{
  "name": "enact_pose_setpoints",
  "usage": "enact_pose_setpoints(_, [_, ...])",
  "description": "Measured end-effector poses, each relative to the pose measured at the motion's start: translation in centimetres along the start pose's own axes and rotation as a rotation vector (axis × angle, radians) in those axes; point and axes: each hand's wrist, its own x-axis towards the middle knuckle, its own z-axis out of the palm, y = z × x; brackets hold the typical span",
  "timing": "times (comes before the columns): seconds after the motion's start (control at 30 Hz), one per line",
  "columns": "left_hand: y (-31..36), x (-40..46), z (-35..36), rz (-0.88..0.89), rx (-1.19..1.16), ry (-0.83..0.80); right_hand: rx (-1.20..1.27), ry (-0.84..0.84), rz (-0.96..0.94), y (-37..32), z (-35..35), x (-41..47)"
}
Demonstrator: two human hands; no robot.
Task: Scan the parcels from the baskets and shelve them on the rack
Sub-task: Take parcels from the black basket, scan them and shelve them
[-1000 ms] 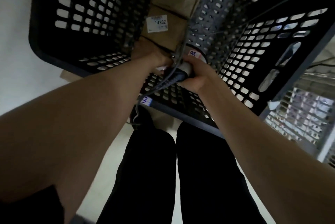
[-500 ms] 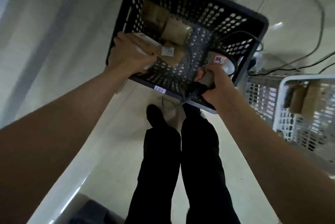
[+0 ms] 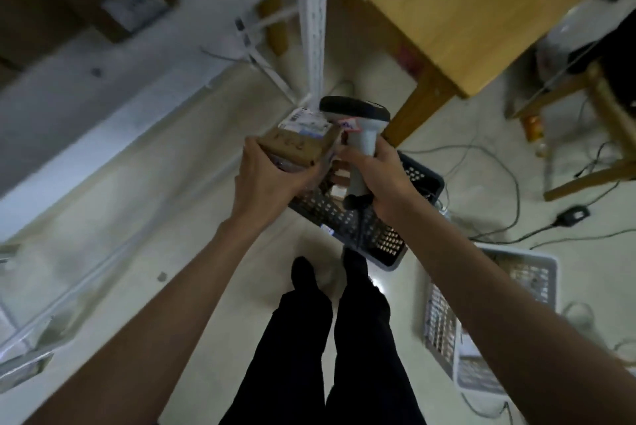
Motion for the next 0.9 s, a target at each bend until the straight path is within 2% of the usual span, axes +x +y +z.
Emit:
enact_pose_setpoints(0.23, [4.8, -6.0, -8.6, 0.103, -0.233, 0.122, -0.094, -0.106, -0.205, -7.0, 5.2, -8.0])
enact_pose_setpoints(0.43, [6.8, -9.8, -12.9, -0.046, -0.611, 0.166, -0.145, -0.24, -0.32, -9.5, 5.7, -11.0])
enact_pose_setpoints(0.67, [9.1, -13.7, -17.1, -0.089, -0.691, 0.111, -0.258, -0.439, -0.393, -12.3, 4.3, -12.1])
enact_pose_setpoints(0.9, [11.0, -17.3, -19.0, -0.044, -0.711, 0.17, -0.315, -0.634, -0.536, -15.6, 5.3, -12.6])
